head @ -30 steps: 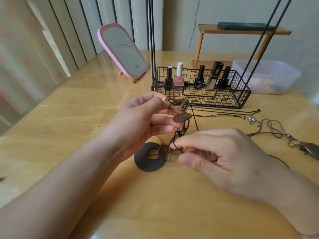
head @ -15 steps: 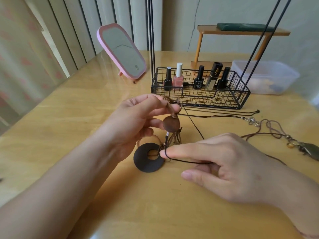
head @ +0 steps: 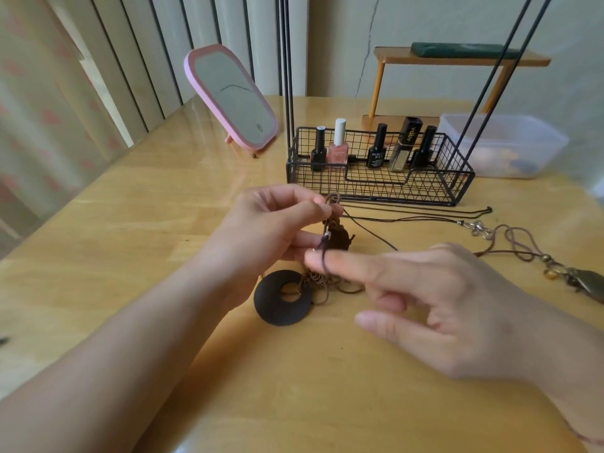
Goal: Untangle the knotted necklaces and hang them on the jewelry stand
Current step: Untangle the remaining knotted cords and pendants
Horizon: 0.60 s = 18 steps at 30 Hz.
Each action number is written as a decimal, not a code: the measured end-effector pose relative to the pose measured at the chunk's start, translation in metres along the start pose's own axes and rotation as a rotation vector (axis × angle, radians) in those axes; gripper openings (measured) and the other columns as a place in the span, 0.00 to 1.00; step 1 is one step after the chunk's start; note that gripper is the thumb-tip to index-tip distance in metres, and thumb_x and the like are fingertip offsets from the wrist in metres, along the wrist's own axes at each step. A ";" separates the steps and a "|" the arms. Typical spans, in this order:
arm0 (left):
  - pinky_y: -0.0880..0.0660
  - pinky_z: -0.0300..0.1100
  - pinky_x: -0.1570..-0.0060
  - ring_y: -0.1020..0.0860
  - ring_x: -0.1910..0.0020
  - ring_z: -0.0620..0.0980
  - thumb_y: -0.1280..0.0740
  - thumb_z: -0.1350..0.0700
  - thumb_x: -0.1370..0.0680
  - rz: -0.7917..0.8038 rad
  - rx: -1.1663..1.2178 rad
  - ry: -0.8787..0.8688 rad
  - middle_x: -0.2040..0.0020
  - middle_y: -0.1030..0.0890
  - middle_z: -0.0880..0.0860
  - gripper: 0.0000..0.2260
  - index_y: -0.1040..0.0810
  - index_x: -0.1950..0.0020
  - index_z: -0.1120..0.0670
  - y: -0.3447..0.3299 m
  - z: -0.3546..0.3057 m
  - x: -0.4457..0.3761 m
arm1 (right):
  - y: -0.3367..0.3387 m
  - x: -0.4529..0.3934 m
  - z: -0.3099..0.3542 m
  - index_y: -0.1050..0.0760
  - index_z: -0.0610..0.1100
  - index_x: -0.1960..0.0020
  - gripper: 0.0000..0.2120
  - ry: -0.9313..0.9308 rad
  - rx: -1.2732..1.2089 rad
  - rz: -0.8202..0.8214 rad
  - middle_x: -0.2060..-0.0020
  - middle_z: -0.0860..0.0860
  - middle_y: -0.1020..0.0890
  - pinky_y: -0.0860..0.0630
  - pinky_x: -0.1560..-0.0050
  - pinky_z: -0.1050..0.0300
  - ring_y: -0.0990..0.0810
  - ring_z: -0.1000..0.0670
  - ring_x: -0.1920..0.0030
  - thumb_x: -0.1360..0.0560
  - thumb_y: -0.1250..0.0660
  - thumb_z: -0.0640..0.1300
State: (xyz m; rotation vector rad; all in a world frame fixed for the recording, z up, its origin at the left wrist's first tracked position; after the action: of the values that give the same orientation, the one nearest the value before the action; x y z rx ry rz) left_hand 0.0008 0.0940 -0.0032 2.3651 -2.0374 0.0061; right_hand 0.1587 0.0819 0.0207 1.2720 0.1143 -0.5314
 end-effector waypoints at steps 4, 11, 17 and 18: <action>0.24 0.42 0.63 0.17 0.65 0.51 0.34 0.60 0.21 0.028 0.069 0.058 0.54 0.14 0.51 0.06 0.21 0.57 0.52 0.000 0.007 -0.002 | 0.025 0.005 -0.012 0.31 0.54 0.26 0.26 -0.063 -0.360 -0.306 0.69 0.50 0.33 0.35 0.68 0.66 0.34 0.52 0.69 0.23 0.33 0.46; 0.27 0.41 0.64 0.22 0.69 0.47 0.38 0.58 0.20 0.056 0.271 0.142 0.65 0.19 0.48 0.07 0.24 0.56 0.52 -0.001 0.012 -0.005 | 0.037 0.006 -0.020 0.26 0.51 0.30 0.23 -0.089 -0.625 -0.459 0.72 0.51 0.33 0.35 0.67 0.63 0.35 0.51 0.70 0.25 0.33 0.43; 0.24 0.42 0.60 0.20 0.63 0.49 0.32 0.55 0.29 0.155 0.344 0.158 0.56 0.18 0.50 0.06 0.23 0.53 0.52 -0.004 0.018 -0.007 | -0.003 0.002 0.006 0.28 0.56 0.28 0.26 0.024 -0.218 0.029 0.66 0.56 0.34 0.34 0.70 0.58 0.34 0.51 0.68 0.25 0.30 0.45; 0.24 0.44 0.55 0.19 0.60 0.51 0.31 0.55 0.29 0.163 0.352 0.165 0.53 0.18 0.51 0.07 0.22 0.52 0.52 -0.004 0.020 -0.008 | -0.009 0.002 0.009 0.30 0.58 0.27 0.28 0.036 -0.136 0.098 0.65 0.57 0.34 0.33 0.70 0.56 0.34 0.51 0.68 0.25 0.30 0.47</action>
State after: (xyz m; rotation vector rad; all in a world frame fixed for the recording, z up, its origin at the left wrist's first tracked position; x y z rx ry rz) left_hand 0.0035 0.1021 -0.0231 2.2673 -2.2969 0.5884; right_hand 0.1547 0.0715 0.0142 1.1483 0.1159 -0.4096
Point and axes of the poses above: each hand's wrist, its own x-axis away from the middle knuckle, its own y-axis out of the back of the hand, z = x × y, the point moved 7 cm from there along -x, towards the middle knuckle
